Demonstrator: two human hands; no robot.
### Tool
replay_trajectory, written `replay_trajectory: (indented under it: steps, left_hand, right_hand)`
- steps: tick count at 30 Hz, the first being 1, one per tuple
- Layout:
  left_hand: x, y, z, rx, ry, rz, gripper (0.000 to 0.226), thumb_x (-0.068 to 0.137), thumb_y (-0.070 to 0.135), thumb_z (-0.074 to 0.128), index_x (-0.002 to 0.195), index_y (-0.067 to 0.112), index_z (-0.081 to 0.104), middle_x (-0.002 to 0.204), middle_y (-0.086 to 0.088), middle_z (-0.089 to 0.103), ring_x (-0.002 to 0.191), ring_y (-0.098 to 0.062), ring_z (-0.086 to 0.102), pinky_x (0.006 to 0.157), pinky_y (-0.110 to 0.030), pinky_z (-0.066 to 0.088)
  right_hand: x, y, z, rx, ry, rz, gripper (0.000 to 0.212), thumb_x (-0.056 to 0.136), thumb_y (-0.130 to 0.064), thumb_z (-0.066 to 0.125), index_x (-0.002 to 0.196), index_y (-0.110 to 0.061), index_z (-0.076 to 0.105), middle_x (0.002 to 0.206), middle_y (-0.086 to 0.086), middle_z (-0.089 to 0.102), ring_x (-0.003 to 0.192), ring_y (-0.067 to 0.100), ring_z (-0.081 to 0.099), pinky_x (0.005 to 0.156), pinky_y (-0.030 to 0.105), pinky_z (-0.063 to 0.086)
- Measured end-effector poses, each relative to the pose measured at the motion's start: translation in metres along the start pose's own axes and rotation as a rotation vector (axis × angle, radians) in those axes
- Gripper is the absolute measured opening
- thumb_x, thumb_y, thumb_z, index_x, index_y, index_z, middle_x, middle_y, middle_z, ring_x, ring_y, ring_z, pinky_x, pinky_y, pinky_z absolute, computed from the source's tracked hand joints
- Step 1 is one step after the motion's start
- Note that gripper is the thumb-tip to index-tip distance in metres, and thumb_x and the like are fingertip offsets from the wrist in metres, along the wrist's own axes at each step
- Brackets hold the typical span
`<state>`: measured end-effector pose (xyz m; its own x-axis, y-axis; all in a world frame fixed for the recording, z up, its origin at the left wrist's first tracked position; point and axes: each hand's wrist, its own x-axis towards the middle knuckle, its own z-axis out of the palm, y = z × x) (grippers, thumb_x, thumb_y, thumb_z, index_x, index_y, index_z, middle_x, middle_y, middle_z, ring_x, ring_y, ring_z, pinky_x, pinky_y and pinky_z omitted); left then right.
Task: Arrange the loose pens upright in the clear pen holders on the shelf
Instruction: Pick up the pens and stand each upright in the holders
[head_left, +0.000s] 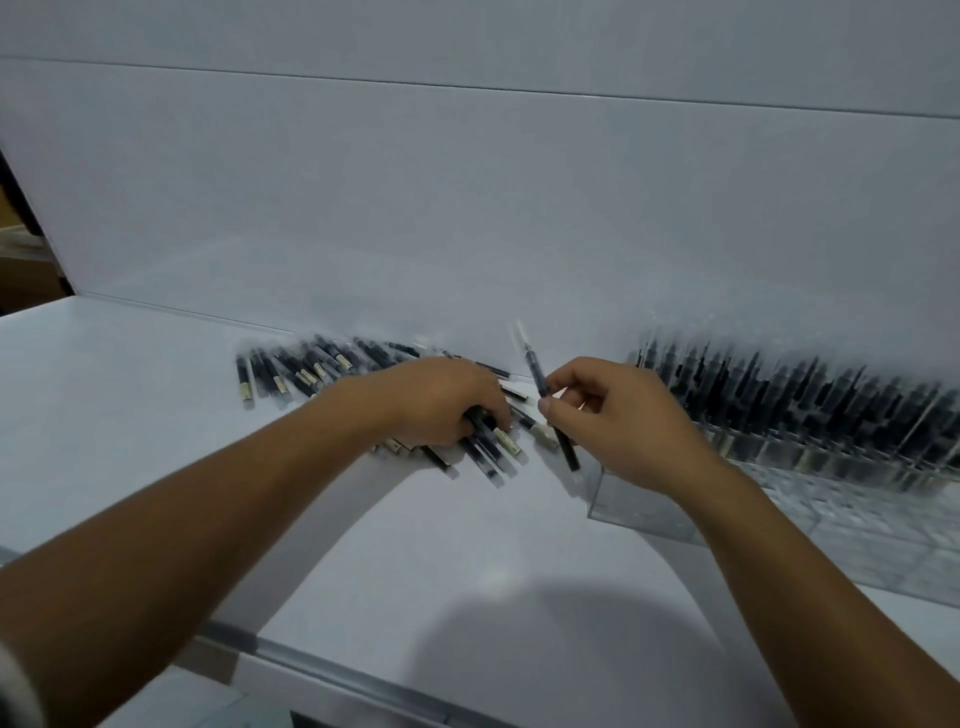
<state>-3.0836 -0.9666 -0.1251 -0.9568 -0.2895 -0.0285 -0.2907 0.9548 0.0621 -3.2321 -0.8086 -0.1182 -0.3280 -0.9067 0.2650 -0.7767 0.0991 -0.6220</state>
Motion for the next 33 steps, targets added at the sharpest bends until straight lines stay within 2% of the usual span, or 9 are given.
replay_trajectory:
  steps: [3, 6, 10, 13, 23, 25, 29, 31, 33]
  left_hand:
    - [0.011, -0.002, -0.007, 0.023, -0.084, -0.002, 0.04, 0.086, 0.012, 0.061, 0.117, 0.038, 0.058, 0.115, 0.015, 0.054, 0.11, -0.011, 0.051, 0.091, -0.037, 0.047]
    - [0.02, 0.0, -0.009, 0.052, -0.121, 0.011, 0.035, 0.084, 0.012, 0.063, 0.113, 0.031, 0.057, 0.111, 0.012, 0.054, 0.106, -0.013, 0.051, 0.09, -0.04, 0.047]
    - [0.029, 0.0, -0.006, 0.047, -0.101, 0.011, 0.031, 0.084, 0.018, 0.068, 0.112, 0.026, 0.057, 0.108, 0.01, 0.055, 0.103, -0.013, 0.051, 0.088, -0.039, 0.046]
    - [0.03, -0.003, -0.003, 0.044, -0.074, 0.021, 0.025, 0.084, 0.021, 0.069, 0.106, 0.028, 0.06, 0.103, 0.013, 0.055, 0.101, -0.012, 0.054, 0.085, -0.035, 0.048]
    - [0.017, -0.009, -0.003, -0.045, 0.098, 0.002, 0.019, 0.088, 0.034, 0.066, 0.107, 0.034, 0.067, 0.105, 0.018, 0.064, 0.094, -0.006, 0.058, 0.077, -0.025, 0.046]
    - [0.013, -0.008, -0.005, -0.143, 0.178, -0.022, 0.018, 0.088, 0.034, 0.067, 0.106, 0.034, 0.068, 0.101, 0.018, 0.067, 0.091, -0.003, 0.06, 0.078, -0.025, 0.047]
    - [0.008, -0.001, -0.015, -0.431, 0.367, -0.037, 0.014, 0.086, 0.024, 0.071, 0.098, 0.031, 0.07, 0.088, 0.017, 0.071, 0.086, 0.002, 0.065, 0.077, -0.015, 0.047]
    - [0.008, 0.006, -0.022, -0.593, 0.431, -0.032, 0.015, 0.084, 0.019, 0.073, 0.097, 0.025, 0.07, 0.09, 0.01, 0.073, 0.086, -0.003, 0.068, 0.083, -0.019, 0.052]
    - [0.009, 0.014, -0.029, -0.718, 0.485, -0.014, 0.015, 0.083, 0.015, 0.073, 0.097, 0.019, 0.071, 0.092, 0.004, 0.075, 0.087, -0.009, 0.07, 0.086, -0.023, 0.054]
  right_hand:
    - [-0.006, 0.005, 0.005, 0.063, 0.058, -0.012, 0.008, 0.087, -0.034, 0.067, 0.085, -0.041, 0.063, 0.068, -0.024, 0.064, 0.061, -0.001, 0.056, 0.07, 0.03, 0.052]
    - [-0.01, 0.008, 0.008, 0.066, 0.073, -0.032, 0.008, 0.087, -0.033, 0.067, 0.087, -0.041, 0.064, 0.068, -0.024, 0.063, 0.057, -0.003, 0.053, 0.064, 0.027, 0.048]
    - [-0.012, 0.01, 0.008, 0.079, 0.106, -0.055, 0.006, 0.087, -0.033, 0.067, 0.091, -0.037, 0.068, 0.068, -0.029, 0.061, 0.056, 0.0, 0.054, 0.061, 0.026, 0.048]
    - [-0.011, 0.012, 0.009, 0.062, 0.128, -0.054, 0.006, 0.088, -0.032, 0.067, 0.092, -0.036, 0.068, 0.065, -0.024, 0.061, 0.058, -0.001, 0.054, 0.061, 0.023, 0.045]
    - [-0.011, 0.014, 0.01, 0.092, 0.143, -0.047, 0.005, 0.087, -0.033, 0.068, 0.09, -0.037, 0.068, 0.069, -0.024, 0.064, 0.057, 0.002, 0.055, 0.066, 0.031, 0.053]
    - [-0.01, 0.014, 0.008, 0.135, 0.16, -0.05, 0.008, 0.087, -0.032, 0.068, 0.087, -0.039, 0.066, 0.07, -0.024, 0.064, 0.057, 0.0, 0.055, 0.066, 0.03, 0.053]
    - [-0.005, 0.014, -0.001, 0.2, 0.203, -0.022, 0.009, 0.087, -0.031, 0.069, 0.085, -0.039, 0.064, 0.072, -0.016, 0.065, 0.059, 0.001, 0.056, 0.072, 0.035, 0.057]
    - [-0.004, 0.015, -0.009, 0.226, 0.226, -0.016, 0.01, 0.086, -0.032, 0.069, 0.083, -0.039, 0.063, 0.074, -0.014, 0.067, 0.064, 0.007, 0.061, 0.075, 0.039, 0.058]
    - [-0.006, 0.017, -0.021, 0.243, 0.242, -0.022, 0.01, 0.087, -0.03, 0.069, 0.085, -0.038, 0.064, 0.075, -0.01, 0.068, 0.068, 0.012, 0.064, 0.075, 0.038, 0.058]
